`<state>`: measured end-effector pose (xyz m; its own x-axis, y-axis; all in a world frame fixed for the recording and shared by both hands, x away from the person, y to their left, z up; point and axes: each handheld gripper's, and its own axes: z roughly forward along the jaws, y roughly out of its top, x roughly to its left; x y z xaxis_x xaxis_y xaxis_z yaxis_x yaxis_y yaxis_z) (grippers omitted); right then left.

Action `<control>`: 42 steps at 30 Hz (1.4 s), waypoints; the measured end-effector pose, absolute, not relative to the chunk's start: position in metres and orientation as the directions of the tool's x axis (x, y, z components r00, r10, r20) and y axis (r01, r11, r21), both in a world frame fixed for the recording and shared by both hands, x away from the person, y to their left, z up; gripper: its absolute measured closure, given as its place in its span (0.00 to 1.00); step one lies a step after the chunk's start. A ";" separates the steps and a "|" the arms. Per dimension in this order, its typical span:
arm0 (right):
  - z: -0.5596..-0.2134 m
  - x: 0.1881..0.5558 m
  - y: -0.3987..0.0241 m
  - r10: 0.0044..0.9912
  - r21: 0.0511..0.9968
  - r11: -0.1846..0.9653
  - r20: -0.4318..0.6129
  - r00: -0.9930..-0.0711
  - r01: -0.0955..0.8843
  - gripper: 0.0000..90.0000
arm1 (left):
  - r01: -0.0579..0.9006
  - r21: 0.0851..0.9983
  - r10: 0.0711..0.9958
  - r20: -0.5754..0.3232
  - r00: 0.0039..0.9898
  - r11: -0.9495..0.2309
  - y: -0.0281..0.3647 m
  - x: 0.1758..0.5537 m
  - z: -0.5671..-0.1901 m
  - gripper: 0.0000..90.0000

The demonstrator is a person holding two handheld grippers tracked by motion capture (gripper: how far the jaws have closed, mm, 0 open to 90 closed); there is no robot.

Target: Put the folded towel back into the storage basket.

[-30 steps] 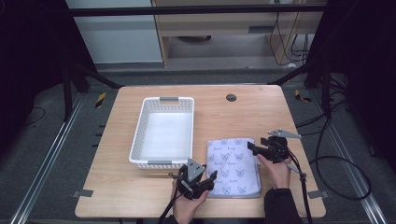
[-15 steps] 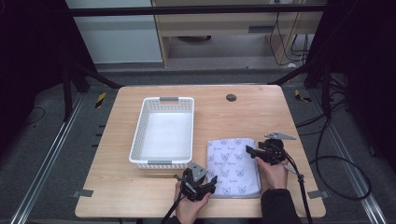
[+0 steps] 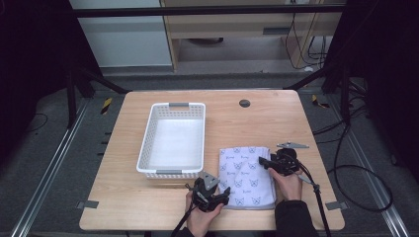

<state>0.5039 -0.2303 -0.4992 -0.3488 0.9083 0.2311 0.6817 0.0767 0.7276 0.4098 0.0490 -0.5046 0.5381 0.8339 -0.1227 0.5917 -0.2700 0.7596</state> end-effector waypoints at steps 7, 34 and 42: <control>-0.502 0.506 -0.231 0.906 0.717 0.075 0.242 -0.348 0.693 0.49 | 0.593 0.754 0.835 -0.110 0.539 -0.283 0.047 0.411 -0.505 0.40; -0.498 0.500 -0.227 0.883 0.710 0.001 0.329 -0.333 0.704 0.83 | 0.620 0.760 0.812 -0.230 0.536 -0.194 0.045 0.408 -0.505 0.82; -0.482 0.492 -0.228 0.872 0.750 -0.008 0.329 -0.363 0.661 0.84 | 0.597 0.782 0.799 -0.239 0.552 -0.178 0.050 0.408 -0.495 0.87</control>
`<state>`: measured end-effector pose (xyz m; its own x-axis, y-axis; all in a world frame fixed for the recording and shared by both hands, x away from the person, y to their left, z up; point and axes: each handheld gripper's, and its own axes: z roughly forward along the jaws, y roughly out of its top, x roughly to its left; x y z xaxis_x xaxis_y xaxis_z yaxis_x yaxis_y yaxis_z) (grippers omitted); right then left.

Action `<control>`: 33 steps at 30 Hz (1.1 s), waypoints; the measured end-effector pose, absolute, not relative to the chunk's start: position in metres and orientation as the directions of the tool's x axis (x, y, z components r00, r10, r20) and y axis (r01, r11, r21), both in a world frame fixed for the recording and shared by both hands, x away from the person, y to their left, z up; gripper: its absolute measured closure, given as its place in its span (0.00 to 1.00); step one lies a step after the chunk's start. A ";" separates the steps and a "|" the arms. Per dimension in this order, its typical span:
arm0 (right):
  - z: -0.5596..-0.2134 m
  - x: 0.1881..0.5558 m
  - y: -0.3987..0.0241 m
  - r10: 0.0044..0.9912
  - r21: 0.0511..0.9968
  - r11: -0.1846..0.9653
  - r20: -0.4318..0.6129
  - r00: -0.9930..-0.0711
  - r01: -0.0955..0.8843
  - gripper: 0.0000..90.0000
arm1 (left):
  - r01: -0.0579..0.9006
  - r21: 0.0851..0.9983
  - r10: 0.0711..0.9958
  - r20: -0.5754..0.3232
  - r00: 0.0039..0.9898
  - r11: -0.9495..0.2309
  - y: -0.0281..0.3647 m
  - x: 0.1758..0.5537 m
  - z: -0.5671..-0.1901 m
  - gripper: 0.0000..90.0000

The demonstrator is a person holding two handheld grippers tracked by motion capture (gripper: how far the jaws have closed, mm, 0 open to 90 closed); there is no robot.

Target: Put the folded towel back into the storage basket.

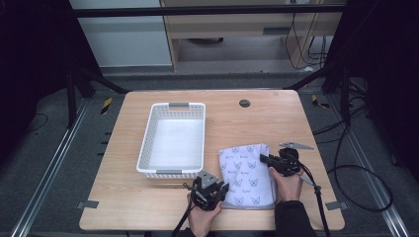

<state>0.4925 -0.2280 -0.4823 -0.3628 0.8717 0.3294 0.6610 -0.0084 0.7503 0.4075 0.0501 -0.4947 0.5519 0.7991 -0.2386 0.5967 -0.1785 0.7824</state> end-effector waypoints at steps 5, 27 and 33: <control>-0.471 0.486 -0.228 0.866 0.768 -0.024 0.336 -0.371 0.640 0.84 | 0.561 0.811 0.788 -0.230 0.571 -0.169 0.053 0.404 -0.479 0.87; -0.422 0.475 -0.230 0.868 0.842 -0.077 0.321 -0.380 0.534 0.83 | 0.462 0.862 0.775 -0.142 0.616 -0.208 0.052 0.410 -0.428 0.87; -0.409 0.475 -0.227 0.870 0.857 -0.077 0.307 -0.386 0.509 0.83 | 0.441 0.873 0.771 -0.130 0.623 -0.209 0.053 0.410 -0.415 0.88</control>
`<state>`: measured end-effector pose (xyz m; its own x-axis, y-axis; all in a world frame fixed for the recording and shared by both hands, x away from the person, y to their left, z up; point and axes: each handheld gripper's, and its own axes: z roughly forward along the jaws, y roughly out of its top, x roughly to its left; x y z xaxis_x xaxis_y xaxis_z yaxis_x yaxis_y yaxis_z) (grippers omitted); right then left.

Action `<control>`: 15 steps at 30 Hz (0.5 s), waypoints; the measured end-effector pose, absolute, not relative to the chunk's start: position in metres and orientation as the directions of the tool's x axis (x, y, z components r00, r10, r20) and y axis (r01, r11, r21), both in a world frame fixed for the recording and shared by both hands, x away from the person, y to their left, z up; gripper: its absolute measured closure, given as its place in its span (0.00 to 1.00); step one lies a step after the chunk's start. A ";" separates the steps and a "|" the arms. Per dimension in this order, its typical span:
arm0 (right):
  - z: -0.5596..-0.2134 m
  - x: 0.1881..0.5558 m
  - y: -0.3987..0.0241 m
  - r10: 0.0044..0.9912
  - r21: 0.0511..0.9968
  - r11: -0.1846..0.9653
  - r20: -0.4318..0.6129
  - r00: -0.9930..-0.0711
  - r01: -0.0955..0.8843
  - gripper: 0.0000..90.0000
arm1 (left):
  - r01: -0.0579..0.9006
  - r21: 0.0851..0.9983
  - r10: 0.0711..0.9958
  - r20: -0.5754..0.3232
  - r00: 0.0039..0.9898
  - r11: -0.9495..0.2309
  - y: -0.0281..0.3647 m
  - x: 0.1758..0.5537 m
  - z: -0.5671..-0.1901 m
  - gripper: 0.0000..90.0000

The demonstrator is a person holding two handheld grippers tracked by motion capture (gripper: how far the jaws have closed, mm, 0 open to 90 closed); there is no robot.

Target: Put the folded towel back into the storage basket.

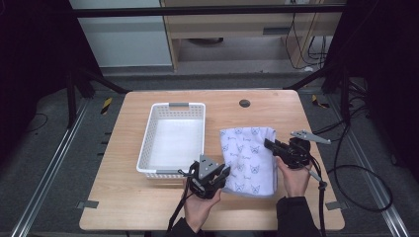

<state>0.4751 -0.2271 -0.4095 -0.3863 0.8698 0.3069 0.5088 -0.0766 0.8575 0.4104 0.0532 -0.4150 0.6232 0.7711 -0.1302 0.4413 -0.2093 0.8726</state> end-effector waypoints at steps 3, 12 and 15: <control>-0.404 0.475 -0.226 0.870 0.862 -0.075 0.302 -0.390 0.501 0.83 | 0.437 0.875 0.771 -0.128 0.624 -0.208 0.055 0.411 -0.412 0.88; -0.392 0.477 -0.221 0.866 0.871 -0.071 0.295 -0.403 0.486 0.83 | 0.409 0.887 0.770 -0.102 0.629 -0.216 0.062 0.413 -0.399 0.88; -0.389 0.478 -0.219 0.867 0.874 -0.072 0.293 -0.403 0.480 0.83 | 0.403 0.890 0.771 -0.100 0.629 -0.213 0.064 0.413 -0.395 0.88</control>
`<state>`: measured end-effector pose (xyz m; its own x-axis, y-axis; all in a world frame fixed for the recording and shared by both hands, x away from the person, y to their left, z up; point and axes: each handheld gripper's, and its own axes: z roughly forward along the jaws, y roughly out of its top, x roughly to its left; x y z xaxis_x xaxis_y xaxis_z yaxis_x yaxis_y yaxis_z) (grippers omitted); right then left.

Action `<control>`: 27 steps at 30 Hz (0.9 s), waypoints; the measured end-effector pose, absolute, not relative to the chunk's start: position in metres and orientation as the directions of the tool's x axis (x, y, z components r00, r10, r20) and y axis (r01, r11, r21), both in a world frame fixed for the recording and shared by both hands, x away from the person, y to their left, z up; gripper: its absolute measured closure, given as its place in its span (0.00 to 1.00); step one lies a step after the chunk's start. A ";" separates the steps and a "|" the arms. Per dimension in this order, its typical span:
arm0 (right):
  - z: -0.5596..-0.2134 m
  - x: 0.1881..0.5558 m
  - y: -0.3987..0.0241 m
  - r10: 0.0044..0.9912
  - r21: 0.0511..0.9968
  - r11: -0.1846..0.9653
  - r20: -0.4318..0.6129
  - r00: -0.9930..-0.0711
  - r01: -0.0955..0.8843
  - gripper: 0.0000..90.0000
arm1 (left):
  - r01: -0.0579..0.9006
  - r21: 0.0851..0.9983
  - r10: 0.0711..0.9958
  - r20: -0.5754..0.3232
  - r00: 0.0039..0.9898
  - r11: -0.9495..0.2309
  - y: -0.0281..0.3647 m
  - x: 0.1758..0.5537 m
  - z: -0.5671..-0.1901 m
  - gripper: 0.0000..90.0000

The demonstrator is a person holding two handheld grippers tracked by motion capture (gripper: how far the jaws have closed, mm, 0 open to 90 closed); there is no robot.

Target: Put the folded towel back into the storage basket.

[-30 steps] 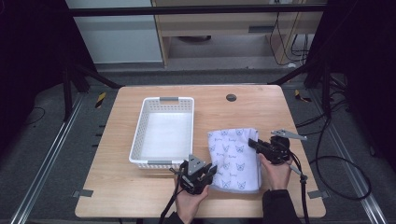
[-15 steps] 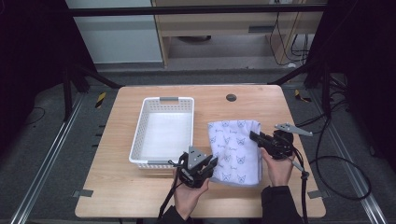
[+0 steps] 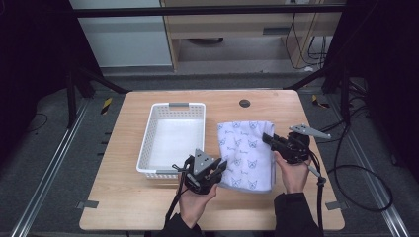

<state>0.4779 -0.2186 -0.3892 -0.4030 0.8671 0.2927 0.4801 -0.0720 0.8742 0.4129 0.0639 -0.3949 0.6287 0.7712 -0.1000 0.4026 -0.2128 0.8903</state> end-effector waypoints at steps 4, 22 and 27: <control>-0.385 0.479 -0.214 0.871 0.880 -0.063 0.279 -0.405 0.470 0.83 | 0.397 0.894 0.774 -0.097 0.626 -0.208 0.067 0.413 -0.392 0.88; -0.359 0.482 -0.196 0.861 0.904 -0.059 0.261 -0.437 0.424 0.83 | 0.359 0.918 0.779 -0.099 0.619 -0.168 0.090 0.416 -0.367 0.88; -0.353 0.482 -0.192 0.859 0.909 -0.060 0.258 -0.443 0.413 0.83 | 0.350 0.922 0.780 -0.095 0.618 -0.165 0.095 0.416 -0.363 0.88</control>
<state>0.4819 -0.1921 -0.3533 -0.4430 0.8586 0.2581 0.4128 -0.0603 0.9088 0.4156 0.0946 -0.3626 0.6181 0.7803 -0.0954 0.3502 -0.1648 0.9221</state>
